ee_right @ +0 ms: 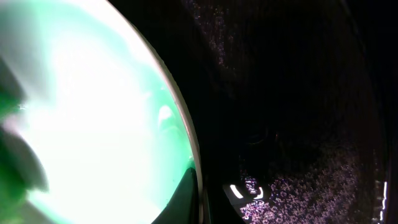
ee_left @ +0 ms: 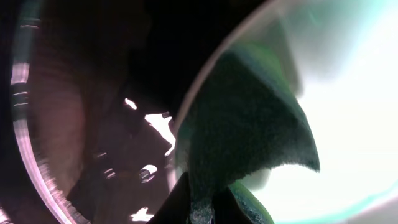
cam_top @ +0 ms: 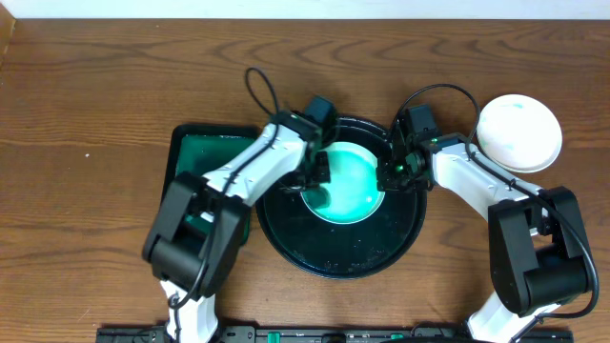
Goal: Clean dirty plates on tray and stack at the side
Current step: 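Return the sponge to the green tray with the left gripper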
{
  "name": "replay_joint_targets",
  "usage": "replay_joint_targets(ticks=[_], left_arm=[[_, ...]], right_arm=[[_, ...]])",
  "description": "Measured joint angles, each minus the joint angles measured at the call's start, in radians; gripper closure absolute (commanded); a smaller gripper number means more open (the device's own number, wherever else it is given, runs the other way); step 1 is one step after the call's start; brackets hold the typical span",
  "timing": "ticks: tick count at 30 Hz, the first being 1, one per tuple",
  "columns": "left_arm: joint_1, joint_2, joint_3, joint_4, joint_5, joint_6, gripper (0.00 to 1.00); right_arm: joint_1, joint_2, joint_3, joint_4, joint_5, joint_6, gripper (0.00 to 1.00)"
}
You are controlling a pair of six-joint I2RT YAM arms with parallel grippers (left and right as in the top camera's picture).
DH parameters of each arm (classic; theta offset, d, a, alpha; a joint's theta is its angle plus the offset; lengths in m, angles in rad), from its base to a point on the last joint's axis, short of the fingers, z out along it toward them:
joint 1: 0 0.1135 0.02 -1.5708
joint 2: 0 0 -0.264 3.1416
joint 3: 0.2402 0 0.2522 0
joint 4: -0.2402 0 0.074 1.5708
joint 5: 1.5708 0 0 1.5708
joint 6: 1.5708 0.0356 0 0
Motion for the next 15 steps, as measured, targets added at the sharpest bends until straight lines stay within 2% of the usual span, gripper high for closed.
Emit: replay_joint_targets(ticks=[3, 11, 15], left_arm=[[0.027, -0.065, -0.003, -0.029, -0.008, -0.007, 0.93], [0.200, -0.386, -0.016, -0.092, -0.094, 0.019, 0.93], [0.294, -0.434, -0.016, -0.134, -0.162, 0.039, 0.93]], right_arm=[[0.000, 0.000, 0.000, 0.004, 0.000, 0.000, 0.99], [0.000, 0.000, 0.000, 0.003, 0.000, -0.039, 0.99], [0.000, 0.000, 0.000, 0.006, 0.000, -0.072, 0.99]])
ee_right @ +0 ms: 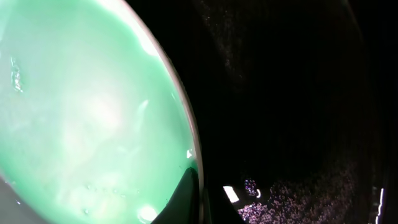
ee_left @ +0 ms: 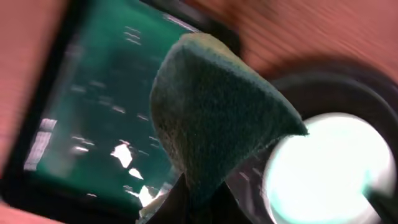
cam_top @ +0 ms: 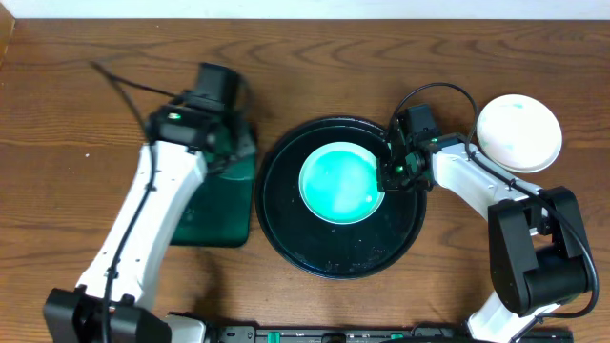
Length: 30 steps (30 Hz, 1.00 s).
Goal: Clean dirty plates on tray and stack at the side
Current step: 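Return the sponge to the green tray with the left gripper, then tilt the pale green plate up off the black tray with the right gripper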
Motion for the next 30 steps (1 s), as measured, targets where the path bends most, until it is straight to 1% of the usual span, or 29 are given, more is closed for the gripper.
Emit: replay_joint_targets(ticks=[1, 4, 9, 11, 12, 13, 14, 15, 16, 17, 19, 20, 22, 26, 30], left_arm=[[0.046, 0.007, -0.006, 0.008, -0.024, 0.010, 0.93], [0.116, 0.038, -0.060, 0.056, -0.048, 0.024, 0.93], [0.183, 0.151, -0.157, 0.132, -0.063, 0.031, 0.92], [0.187, 0.201, -0.170, 0.138, -0.066, 0.038, 0.87], [0.187, 0.216, -0.174, 0.140, -0.066, 0.039, 0.83], [0.187, 0.224, -0.175, 0.141, -0.066, 0.043, 0.71], [0.187, 0.228, -0.175, 0.139, -0.066, 0.047, 0.57], [0.187, 0.227, -0.175, 0.138, -0.066, 0.048, 0.51], [0.187, 0.220, -0.175, 0.135, -0.067, 0.053, 0.44], [0.187, 0.214, -0.174, 0.127, -0.064, 0.054, 0.41], [0.187, 0.189, -0.173, 0.108, -0.057, 0.051, 0.37], [0.187, 0.173, -0.173, 0.101, -0.053, 0.054, 0.34], [0.187, 0.121, -0.172, 0.097, -0.046, 0.057, 0.32], [0.187, -0.011, -0.158, 0.080, -0.033, 0.060, 0.25], [0.187, -0.155, -0.150, 0.063, -0.028, 0.067, 0.21]], right_arm=[[0.000, 0.000, 0.000, 0.003, 0.000, -0.010, 0.99], [0.000, 0.000, 0.000, 0.023, 0.001, -0.043, 0.99], [0.006, 0.000, 0.000, 0.050, 0.009, -0.089, 0.99], [0.007, 0.000, 0.000, 0.050, 0.013, -0.097, 0.99], [0.007, 0.000, 0.000, 0.050, 0.013, -0.100, 0.99], [0.007, 0.000, 0.000, 0.050, 0.013, -0.102, 0.99], [0.007, 0.000, 0.000, 0.050, 0.013, -0.103, 0.99], [0.007, 0.000, 0.000, 0.050, 0.013, -0.104, 0.97], [0.007, 0.000, 0.000, 0.050, 0.014, -0.104, 0.93], [0.008, 0.000, 0.000, 0.050, 0.014, -0.106, 0.90], [0.011, 0.000, -0.004, 0.060, 0.020, -0.115, 0.90], [0.013, 0.000, -0.009, 0.076, 0.026, -0.116, 0.90], [0.017, 0.000, -0.021, 0.111, 0.030, -0.120, 0.99], [0.027, -0.001, -0.027, 0.164, 0.037, -0.125, 0.99], [0.032, -0.002, -0.024, 0.161, 0.044, -0.127, 0.99]])
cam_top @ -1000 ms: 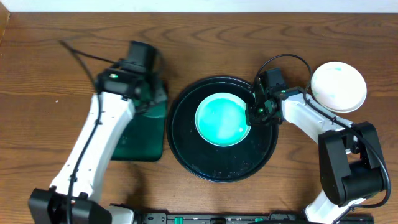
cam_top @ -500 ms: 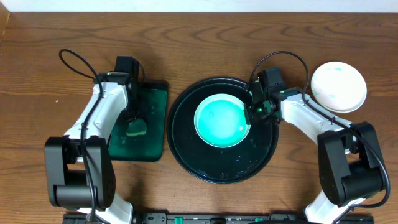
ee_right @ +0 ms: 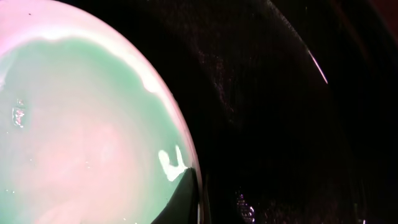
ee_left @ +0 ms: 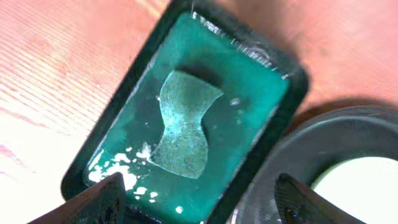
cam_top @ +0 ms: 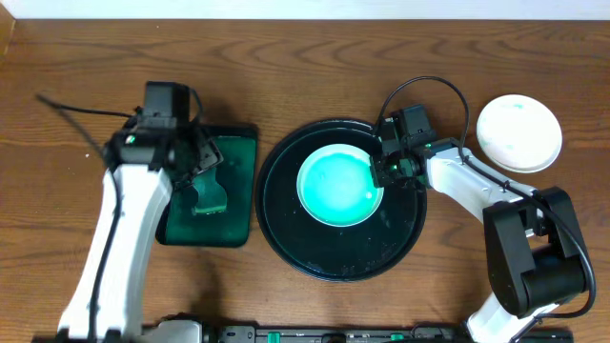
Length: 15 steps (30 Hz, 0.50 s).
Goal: Clean dirty plates on tray and stack at the side
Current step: 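Tilt the pale green plate up off the black tray with the right gripper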
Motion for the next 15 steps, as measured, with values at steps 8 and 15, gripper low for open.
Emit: replay_joint_targets(ticks=[8, 15], left_arm=[[0.000, -0.164, 0.009, -0.008, 0.000, 0.001, 0.21], [0.000, -0.174, 0.009, -0.010, 0.000, 0.001, 0.20]], right_arm=[[0.034, -0.014, 0.100, -0.130, 0.021, -0.012, 0.99], [0.107, -0.027, 0.209, -0.185, 0.118, -0.031, 0.99]])
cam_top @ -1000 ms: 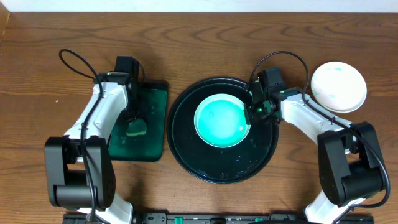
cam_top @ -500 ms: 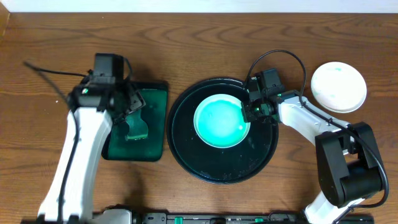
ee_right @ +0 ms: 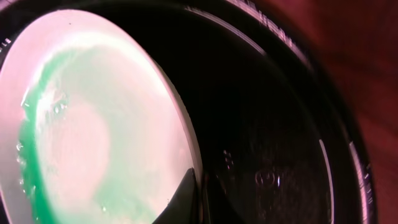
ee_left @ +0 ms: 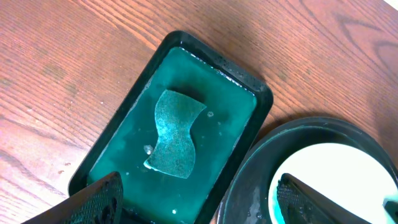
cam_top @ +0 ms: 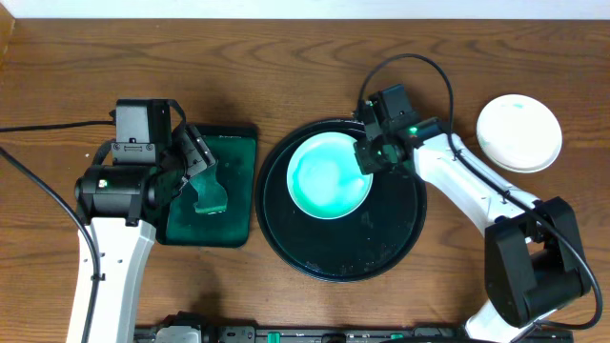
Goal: Clean dirty plates on tray and stack at the side
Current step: 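Tilt the pale green plate up off the black tray with the right gripper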
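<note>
A white plate [cam_top: 327,177] wet with green liquid is in the round black tray [cam_top: 396,250]. My right gripper [cam_top: 366,158] is shut on its right rim, and the right wrist view shows the fingertips [ee_right: 189,186] pinching the plate's [ee_right: 93,118] edge. The liquid sits in a ring toward the side away from the gripper, so the plate looks tilted. My left gripper [ee_left: 199,182] hangs open above the green basin [ee_left: 258,87]. A green sponge [ee_left: 173,135] lies loose in the basin's water. Clean white plates [cam_top: 518,132] sit at the far right.
The green basin [cam_top: 238,229] lies left of the black tray, almost touching it. Cables arc over the back of the table behind both arms. Bare wooden tabletop [cam_top: 286,57] surrounds everything.
The plate sits further left and back in the tray, with its liquid drained to one side, still in my right gripper. My left gripper is higher above the basin, still open.
My left gripper first held the sponge on the plate while the right pinched the rim. Then the left held the sponge over the basin. Later the sponge lay in the basin with the left open. The right kept its hold throughout and the plate now looks tilted.
</note>
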{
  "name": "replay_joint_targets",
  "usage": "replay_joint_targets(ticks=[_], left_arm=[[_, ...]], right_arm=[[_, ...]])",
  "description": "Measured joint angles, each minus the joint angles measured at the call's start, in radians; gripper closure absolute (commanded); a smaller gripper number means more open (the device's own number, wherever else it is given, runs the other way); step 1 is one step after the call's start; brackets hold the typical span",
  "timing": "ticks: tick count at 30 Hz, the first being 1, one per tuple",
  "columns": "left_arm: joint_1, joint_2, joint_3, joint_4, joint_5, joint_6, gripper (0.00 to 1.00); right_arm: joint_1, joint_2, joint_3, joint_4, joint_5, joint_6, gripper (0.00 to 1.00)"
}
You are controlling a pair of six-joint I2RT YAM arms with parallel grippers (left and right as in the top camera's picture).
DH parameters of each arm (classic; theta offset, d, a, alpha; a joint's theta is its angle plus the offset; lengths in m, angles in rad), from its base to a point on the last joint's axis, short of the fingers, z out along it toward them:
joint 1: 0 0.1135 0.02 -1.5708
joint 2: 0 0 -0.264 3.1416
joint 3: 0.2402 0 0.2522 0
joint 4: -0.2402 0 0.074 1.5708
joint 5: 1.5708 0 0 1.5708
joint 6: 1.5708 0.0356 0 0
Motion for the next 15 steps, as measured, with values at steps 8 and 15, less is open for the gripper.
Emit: replay_joint_targets(ticks=[8, 15], left_arm=[[0.000, 0.000, 0.000, 0.000, 0.000, 0.000, 0.20], [0.000, 0.000, 0.000, 0.000, 0.000, 0.000, 0.20]], right_arm=[[0.010, 0.000, 0.063, -0.004, 0.033, -0.010, 0.99], [0.016, 0.000, 0.127, -0.005, 0.021, -0.013, 0.99]])
